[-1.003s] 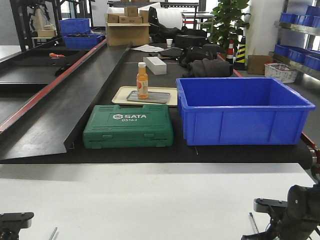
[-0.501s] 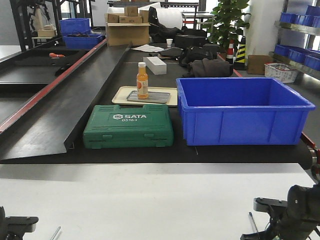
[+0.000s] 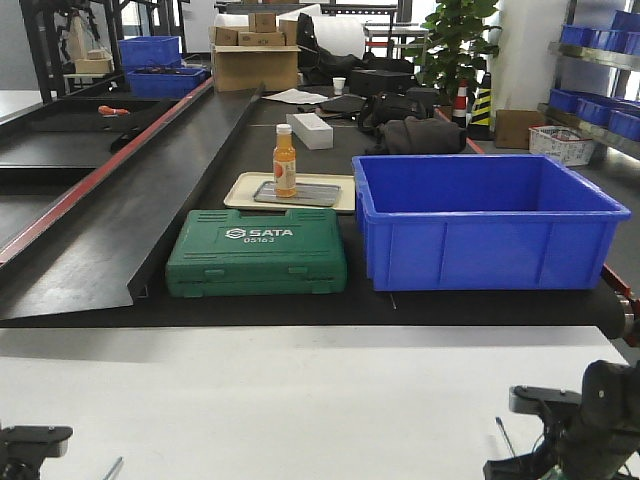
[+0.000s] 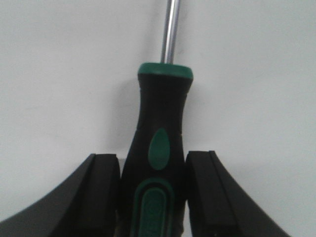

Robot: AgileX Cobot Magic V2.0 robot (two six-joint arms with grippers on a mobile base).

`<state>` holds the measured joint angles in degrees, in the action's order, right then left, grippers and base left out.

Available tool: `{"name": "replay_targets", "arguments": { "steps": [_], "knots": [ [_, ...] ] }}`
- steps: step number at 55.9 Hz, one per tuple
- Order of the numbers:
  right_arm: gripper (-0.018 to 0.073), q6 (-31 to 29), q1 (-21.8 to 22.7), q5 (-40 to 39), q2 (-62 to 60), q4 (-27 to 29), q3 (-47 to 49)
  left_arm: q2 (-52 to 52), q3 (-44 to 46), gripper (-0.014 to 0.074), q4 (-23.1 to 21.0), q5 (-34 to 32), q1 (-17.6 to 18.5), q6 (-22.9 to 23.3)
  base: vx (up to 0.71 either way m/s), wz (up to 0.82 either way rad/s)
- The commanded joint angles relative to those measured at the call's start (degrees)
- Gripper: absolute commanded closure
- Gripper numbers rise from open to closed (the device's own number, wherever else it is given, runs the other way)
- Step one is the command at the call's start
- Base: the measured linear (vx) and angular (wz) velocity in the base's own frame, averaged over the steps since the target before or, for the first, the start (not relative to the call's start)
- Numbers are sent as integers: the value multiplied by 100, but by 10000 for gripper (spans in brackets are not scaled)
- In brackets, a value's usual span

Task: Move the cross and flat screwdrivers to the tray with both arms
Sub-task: 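Lift both screwdrivers upright off the table with both grippers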

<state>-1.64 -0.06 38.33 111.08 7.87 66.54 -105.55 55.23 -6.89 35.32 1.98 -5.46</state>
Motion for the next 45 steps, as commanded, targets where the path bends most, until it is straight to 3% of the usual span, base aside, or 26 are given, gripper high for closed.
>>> {"name": "replay_targets", "arguments": {
  "steps": [1, 8, 24, 39, 45],
  "knots": [
    [559, -80, 14, -137, -823, 38, 144, 907, 131, 599, -99, -337, -16, 18, 0, 0],
    [559, -226, 14, -260, -1563, 38, -43, 1643, 131, 599, -99, -454, -16, 18, 0, 0],
    [559, -307, 14, -1435, -3809, 81, -1452, 3598, 103, 599, -105, -603, -16, 41, 0, 0],
    [559, -326, 14, -1083, -5780, 188, -1906, 5245, -596, 599, -374, -1034, -16, 35, 0, 0],
    [559, -597, 14, -944, -6418, 188, -1940, 5962, -1012, 599, -398, -1124, -16, 35, 0, 0]
  ]
}}
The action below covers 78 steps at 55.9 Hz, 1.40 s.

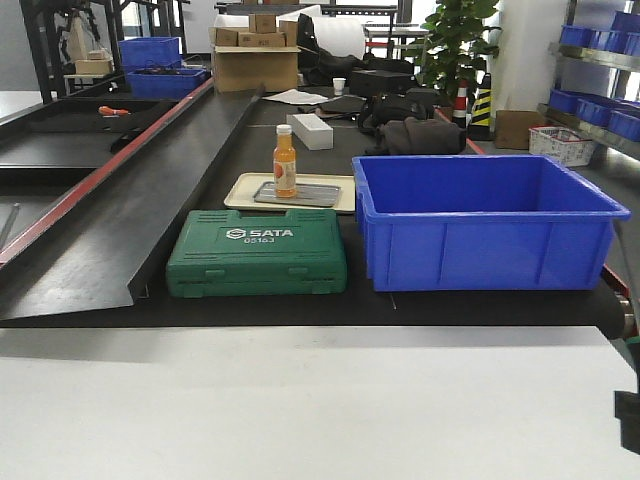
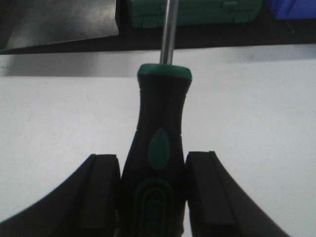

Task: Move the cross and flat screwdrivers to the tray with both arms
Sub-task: 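Lift both screwdrivers upright off the table with both grippers, then hold both screwdrivers while the base turns away from the table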

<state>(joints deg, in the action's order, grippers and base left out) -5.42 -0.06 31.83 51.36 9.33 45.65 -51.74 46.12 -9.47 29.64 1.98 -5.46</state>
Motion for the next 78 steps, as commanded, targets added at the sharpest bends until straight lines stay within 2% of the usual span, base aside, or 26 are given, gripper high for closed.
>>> {"name": "replay_targets", "arguments": {
  "steps": [1, 6, 7, 15, 25, 33, 78],
  "knots": [
    [559, -258, 14, -269, -537, 42, 149, 721, -168, 599, -139, -556, -16, 35, 0, 0],
    [559, -269, 14, -231, -864, 42, 149, 1257, -373, 599, -139, -550, -16, 22, 0, 0],
    [559, -248, 14, -241, -1305, 50, 149, 2081, -463, 599, -127, -559, -16, 18, 0, 0],
    [559, -210, 14, -291, -1535, 70, 149, 2532, -463, 599, -127, -796, -16, 18, 0, 0],
    [559, -204, 14, -371, -1584, 119, 149, 2578, -463, 599, -133, -1048, -16, 18, 0, 0],
    [559, -210, 14, -510, -1643, 253, 149, 2583, -463, 599, -133, -1031, -16, 18, 0, 0],
    [559, -228, 14, -496, -1813, 177, 149, 2578, -463, 599, -133, -1037, -16, 18, 0, 0]
  ]
}}
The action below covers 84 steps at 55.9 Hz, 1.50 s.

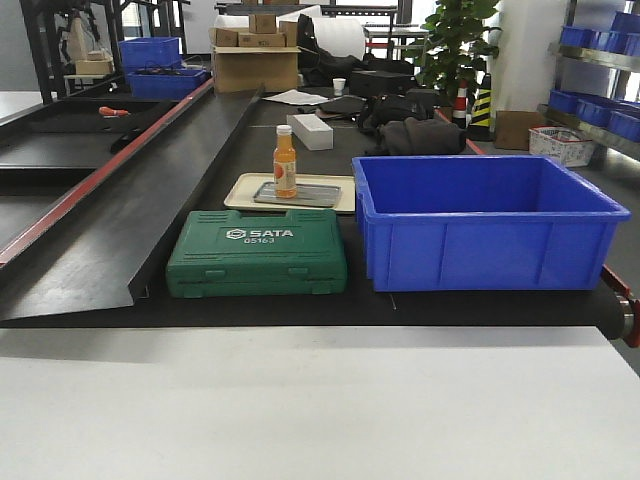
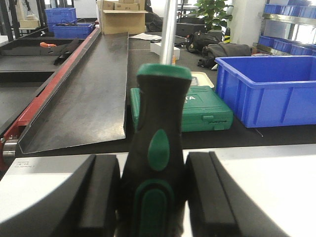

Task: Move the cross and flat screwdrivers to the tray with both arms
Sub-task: 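Hold both screwdrivers while the base turns away from the table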

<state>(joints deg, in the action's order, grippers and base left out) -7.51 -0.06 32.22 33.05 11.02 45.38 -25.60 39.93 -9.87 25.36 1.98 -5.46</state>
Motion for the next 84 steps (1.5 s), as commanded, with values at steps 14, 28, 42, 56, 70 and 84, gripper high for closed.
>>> {"name": "replay_targets", "arguments": {
  "steps": [14, 28, 42, 56, 70, 84],
  "knots": [
    [559, -18, 14, -535, 18, 8, 175, -36, 156, 599, -93, -608, -16, 18, 0, 0],
    [559, -18, 14, -535, 18, 8, 175, -36, 156, 599, -93, -608, -16, 18, -3, 2],
    [559, -18, 14, -535, 18, 8, 175, -36, 156, 599, -93, -608, -16, 18, -14, -2],
    [559, -18, 14, -535, 18, 8, 175, -36, 156, 599, -93, -608, -16, 18, -26, -16],
    [559, -18, 14, -535, 18, 8, 175, -35, 156, 599, -93, -608, -16, 18, -29, -30],
    [559, -18, 14, -542, 18, 8, 175, -35, 156, 599, -93, -608, -16, 18, -28, -39]
  ]
}}
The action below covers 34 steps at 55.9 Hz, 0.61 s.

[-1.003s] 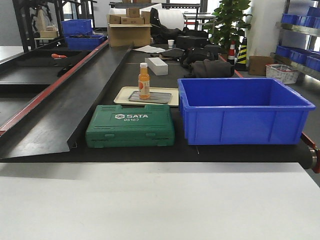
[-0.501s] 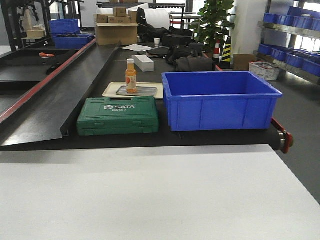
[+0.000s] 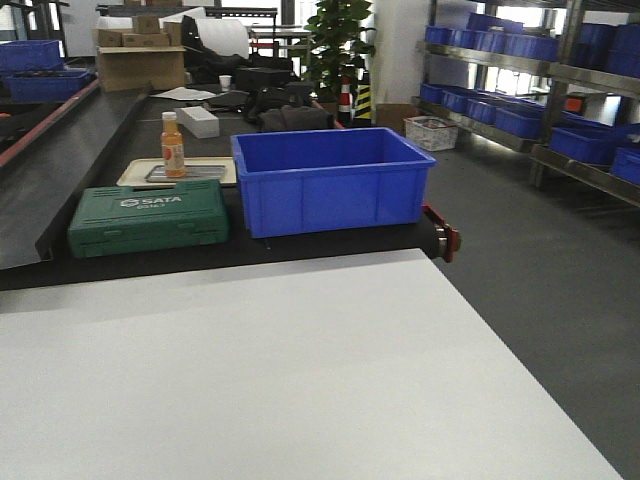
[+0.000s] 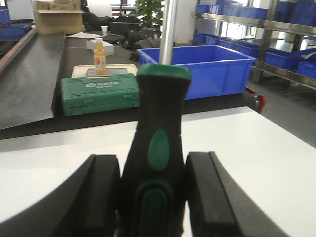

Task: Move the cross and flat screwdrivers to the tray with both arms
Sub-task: 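Hold both screwdrivers while the base turns away from the table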

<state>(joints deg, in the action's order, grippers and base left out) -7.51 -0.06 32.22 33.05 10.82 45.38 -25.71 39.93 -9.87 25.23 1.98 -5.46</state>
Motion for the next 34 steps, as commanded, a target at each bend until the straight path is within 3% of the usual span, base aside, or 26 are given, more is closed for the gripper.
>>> {"name": "replay_targets", "arguments": {
  "steps": [1, 34],
  "knots": [
    [559, -18, 14, -542, 18, 28, 175, -25, 156, 599, -93, -595, -16, 18, -27, -39],
    [559, -18, 14, -542, 18, 28, 175, -18, 156, 599, -93, -590, -16, 18, -21, -42]
  ]
}}
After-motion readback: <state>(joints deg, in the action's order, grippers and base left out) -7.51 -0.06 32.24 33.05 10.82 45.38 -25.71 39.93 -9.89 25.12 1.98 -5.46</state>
